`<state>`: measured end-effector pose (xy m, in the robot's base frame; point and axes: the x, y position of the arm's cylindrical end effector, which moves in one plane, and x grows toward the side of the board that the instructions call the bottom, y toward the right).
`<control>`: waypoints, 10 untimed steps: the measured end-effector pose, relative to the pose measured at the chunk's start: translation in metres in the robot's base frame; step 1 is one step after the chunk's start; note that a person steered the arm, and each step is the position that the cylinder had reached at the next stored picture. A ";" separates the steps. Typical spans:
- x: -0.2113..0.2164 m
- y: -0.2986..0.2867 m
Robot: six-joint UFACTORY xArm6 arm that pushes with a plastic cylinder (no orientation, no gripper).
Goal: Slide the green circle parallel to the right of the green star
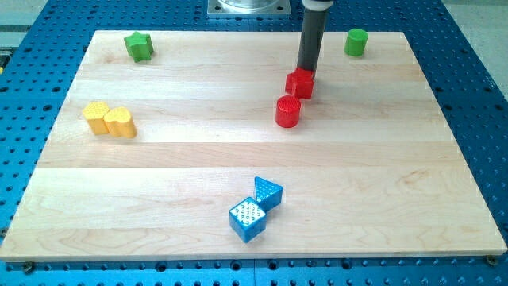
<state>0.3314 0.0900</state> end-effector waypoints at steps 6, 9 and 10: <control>-0.083 0.196; -0.106 -0.005; -0.111 0.054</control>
<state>0.2204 0.1441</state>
